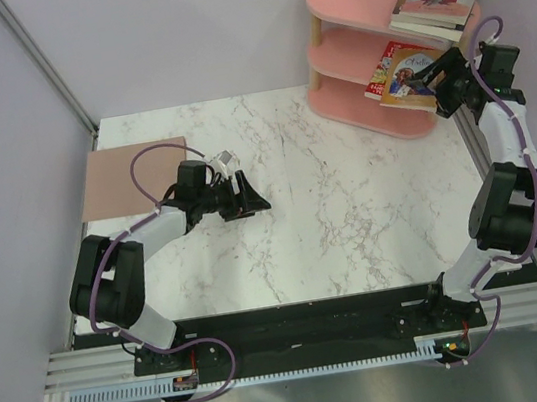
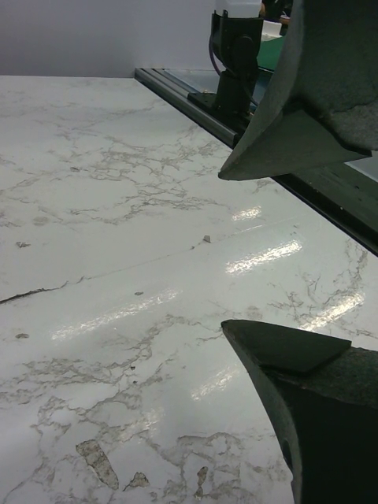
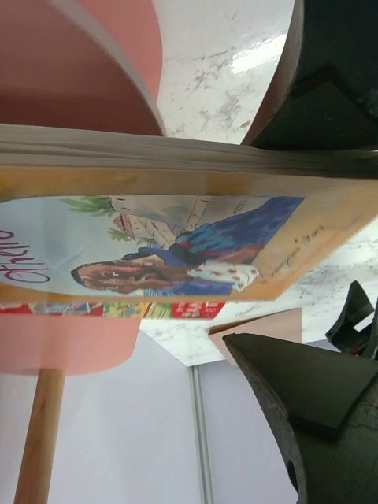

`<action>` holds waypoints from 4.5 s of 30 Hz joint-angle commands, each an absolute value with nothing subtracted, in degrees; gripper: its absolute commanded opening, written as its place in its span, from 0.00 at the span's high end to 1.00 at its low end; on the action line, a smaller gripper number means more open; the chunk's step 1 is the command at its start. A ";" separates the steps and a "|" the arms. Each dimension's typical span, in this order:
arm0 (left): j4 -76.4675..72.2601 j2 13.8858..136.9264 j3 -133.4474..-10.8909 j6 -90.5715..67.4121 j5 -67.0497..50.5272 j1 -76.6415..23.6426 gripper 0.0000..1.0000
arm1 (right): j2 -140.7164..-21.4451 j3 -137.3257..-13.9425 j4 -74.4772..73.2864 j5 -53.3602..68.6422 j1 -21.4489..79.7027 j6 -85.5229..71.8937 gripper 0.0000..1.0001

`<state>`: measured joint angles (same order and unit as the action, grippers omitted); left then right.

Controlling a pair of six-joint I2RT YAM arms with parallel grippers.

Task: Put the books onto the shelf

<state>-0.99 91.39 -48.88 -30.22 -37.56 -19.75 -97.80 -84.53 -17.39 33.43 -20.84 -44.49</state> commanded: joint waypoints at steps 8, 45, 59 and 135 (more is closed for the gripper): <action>-3.25 90.53 -48.43 -28.30 -37.88 -20.13 0.22 | -97.47 -84.73 -23.64 31.73 -20.92 -39.46 0.13; -4.48 91.23 -47.11 -28.39 -37.97 -20.04 0.22 | -85.78 -74.35 -24.79 36.04 -28.21 -34.36 0.75; -4.48 91.23 -46.93 -28.39 -37.79 -20.13 0.23 | -88.24 -75.41 -20.39 37.26 -28.12 -37.70 0.77; -4.13 92.55 -46.14 -27.60 -37.62 -20.13 0.23 | -93.51 -80.68 -16.09 25.14 -24.17 -39.29 0.78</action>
<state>-2.35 92.27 -46.50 -30.22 -37.56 -19.75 -93.14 -76.95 -18.81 25.61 -25.06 -38.81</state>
